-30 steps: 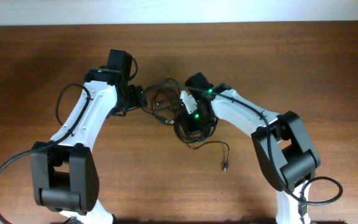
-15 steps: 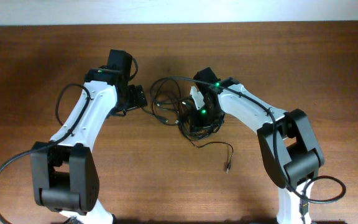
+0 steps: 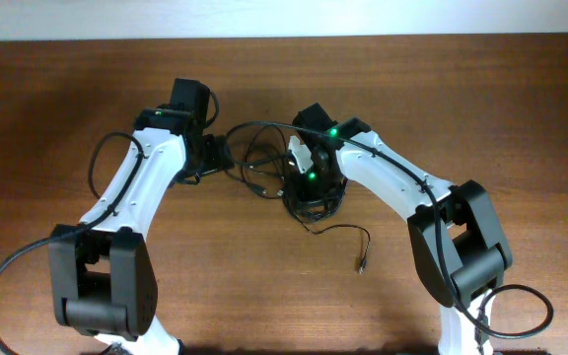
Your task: Untangle cables
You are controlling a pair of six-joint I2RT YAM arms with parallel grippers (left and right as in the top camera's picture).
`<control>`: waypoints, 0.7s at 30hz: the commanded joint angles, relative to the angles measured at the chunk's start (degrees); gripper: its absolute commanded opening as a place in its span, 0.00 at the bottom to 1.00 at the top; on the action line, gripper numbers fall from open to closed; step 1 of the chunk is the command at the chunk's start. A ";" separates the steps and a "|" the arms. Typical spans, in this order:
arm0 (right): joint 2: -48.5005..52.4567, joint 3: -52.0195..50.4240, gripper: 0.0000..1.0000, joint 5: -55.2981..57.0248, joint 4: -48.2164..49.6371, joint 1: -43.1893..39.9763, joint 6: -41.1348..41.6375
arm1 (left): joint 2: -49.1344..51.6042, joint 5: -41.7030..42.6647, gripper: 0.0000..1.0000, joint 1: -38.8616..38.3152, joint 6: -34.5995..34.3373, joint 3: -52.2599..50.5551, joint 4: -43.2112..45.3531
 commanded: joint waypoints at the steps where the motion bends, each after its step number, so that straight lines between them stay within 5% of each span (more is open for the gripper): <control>1: 0.63 -1.86 0.37 -0.57 0.63 0.33 1.11 | 0.28 -0.81 0.99 -0.07 0.13 -0.50 -0.09; 18: 0.66 -16.26 0.37 8.09 23.54 0.31 10.58 | 0.28 -0.81 0.99 -0.07 0.13 -0.50 -0.09; 21: 0.66 -16.26 0.29 8.63 23.28 0.28 14.73 | 0.28 -0.81 0.99 -0.07 0.13 -0.50 -0.09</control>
